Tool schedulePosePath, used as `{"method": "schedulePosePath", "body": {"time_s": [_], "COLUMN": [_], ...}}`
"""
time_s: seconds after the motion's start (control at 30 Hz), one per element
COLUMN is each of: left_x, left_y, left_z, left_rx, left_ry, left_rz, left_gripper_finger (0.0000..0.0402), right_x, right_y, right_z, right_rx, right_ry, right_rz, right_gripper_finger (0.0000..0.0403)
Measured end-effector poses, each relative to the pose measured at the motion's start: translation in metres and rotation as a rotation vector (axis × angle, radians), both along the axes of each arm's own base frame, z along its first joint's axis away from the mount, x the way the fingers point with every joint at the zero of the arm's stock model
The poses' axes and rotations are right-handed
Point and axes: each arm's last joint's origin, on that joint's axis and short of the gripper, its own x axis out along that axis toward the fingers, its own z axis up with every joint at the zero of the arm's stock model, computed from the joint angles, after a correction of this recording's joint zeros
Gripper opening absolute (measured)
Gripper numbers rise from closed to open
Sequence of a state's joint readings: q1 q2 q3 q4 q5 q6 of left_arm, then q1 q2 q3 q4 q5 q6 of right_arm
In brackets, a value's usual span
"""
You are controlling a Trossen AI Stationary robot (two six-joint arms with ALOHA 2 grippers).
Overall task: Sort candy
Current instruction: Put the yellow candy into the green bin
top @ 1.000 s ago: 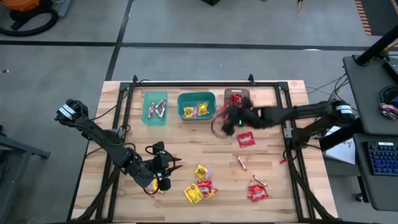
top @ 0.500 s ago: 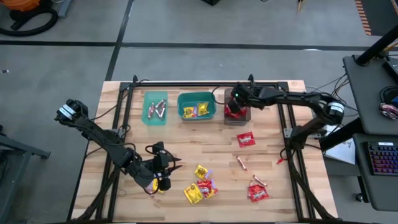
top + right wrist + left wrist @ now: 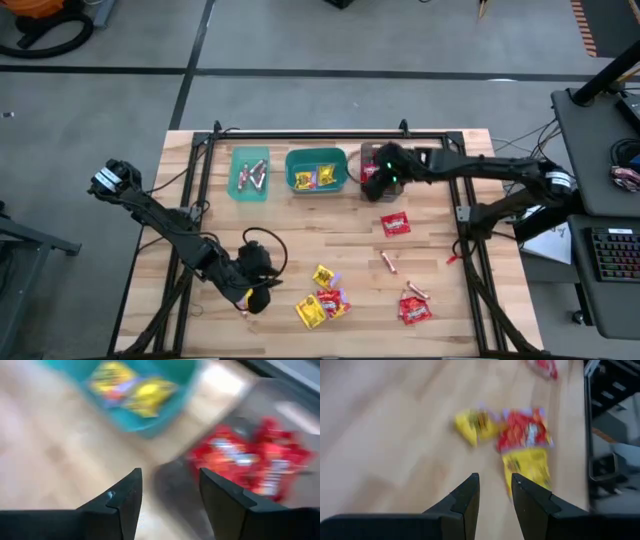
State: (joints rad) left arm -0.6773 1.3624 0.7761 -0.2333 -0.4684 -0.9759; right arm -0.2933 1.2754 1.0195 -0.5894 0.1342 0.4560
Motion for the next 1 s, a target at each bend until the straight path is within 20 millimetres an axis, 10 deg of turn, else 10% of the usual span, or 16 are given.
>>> {"method": "schedulePosePath", "body": {"time_s": [0.43,1.0], "left_x": [-0.025,-0.005], "left_y": [0.006,-0.005], "left_z": [-0.019,-0.045], "left_rx": [-0.387,-0.305], "left_ry": [0.507,0.564], "left_rz": [0.242,0.461], "left_gripper_finger": [0.0097,0.0128], "right_x": [0.006,0.004], "right_y": [0.109,0.117], "right_z": [0.006,0.004], "right_rx": [0.032,-0.064], "right_ry": [-0.039,-0.019], "right_rz": [0.318,0.348], "right_gripper_finger": [0.0179,0.0201]}}
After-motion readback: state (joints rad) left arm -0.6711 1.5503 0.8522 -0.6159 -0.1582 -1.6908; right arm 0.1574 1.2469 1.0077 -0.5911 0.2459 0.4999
